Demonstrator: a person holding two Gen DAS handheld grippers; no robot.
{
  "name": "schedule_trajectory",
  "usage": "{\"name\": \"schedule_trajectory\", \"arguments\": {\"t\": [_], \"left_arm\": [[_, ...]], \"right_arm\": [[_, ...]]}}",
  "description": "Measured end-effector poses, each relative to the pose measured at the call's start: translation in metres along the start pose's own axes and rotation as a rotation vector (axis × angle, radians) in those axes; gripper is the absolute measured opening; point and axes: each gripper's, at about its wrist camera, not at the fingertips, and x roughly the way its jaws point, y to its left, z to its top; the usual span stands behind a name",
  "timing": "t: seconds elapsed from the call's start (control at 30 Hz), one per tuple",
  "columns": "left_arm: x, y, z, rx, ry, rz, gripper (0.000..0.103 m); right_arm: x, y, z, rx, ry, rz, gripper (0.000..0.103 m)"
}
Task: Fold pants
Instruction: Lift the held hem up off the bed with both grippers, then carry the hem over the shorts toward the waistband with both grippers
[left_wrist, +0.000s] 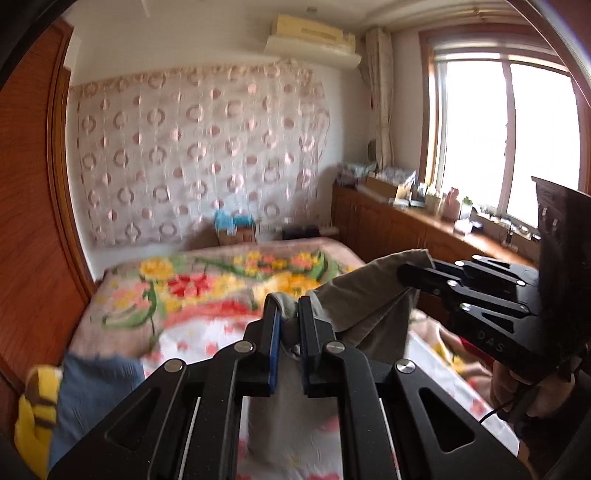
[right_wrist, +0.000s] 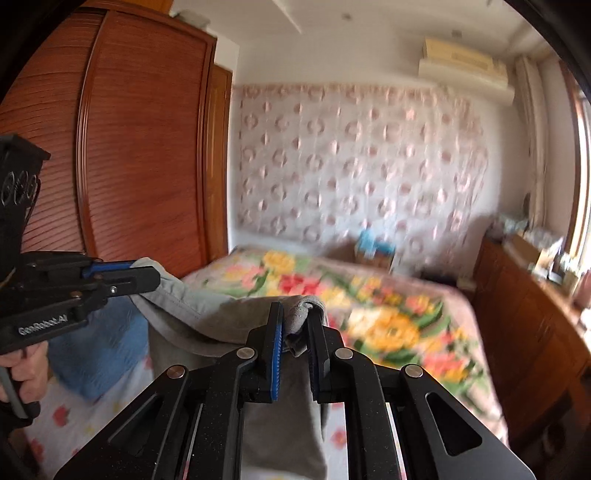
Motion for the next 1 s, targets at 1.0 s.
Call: {"name": "schedule_trajectory", "arguments": {"t": [1.0], "left_arm": [[-0.055,-0.015,-0.157,0.015,0.244,-0.069,0.010]], "right_arm": [[-0.029,-0.010,-0.043,0.103,0.302,0.168,0.011]]}}
